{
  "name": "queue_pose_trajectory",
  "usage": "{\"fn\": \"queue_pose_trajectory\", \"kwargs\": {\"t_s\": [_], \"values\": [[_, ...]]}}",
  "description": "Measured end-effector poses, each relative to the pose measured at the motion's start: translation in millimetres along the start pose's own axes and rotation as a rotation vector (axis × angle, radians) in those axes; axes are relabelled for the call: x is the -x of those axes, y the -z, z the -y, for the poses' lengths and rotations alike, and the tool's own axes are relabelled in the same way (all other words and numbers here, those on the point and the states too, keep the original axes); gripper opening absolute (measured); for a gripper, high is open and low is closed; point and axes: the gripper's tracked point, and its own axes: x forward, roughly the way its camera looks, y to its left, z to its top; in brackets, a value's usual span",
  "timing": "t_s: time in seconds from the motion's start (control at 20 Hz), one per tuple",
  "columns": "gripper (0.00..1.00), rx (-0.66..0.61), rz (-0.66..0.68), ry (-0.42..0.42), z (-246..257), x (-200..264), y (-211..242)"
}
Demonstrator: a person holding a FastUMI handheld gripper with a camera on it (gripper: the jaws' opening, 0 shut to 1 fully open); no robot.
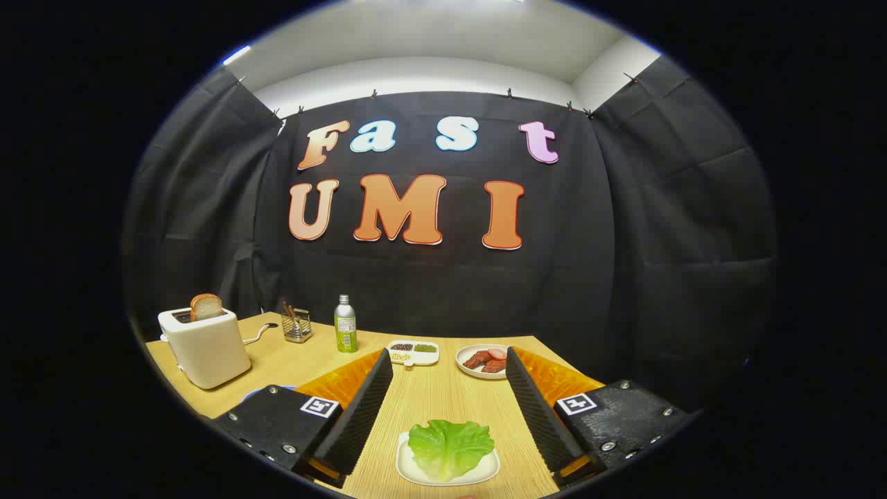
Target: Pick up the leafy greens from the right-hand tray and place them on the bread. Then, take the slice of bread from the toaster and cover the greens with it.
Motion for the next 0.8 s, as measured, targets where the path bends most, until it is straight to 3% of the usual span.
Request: {"fn": "queue_pose_trajectory", "kwargs": {"t_s": [0.6,0.8], "values": [[0.98,0.001,0.025,-0.012,7,6,-18],[0.98,-0.03,-0.029,-0.026,9,0,-6]]}}
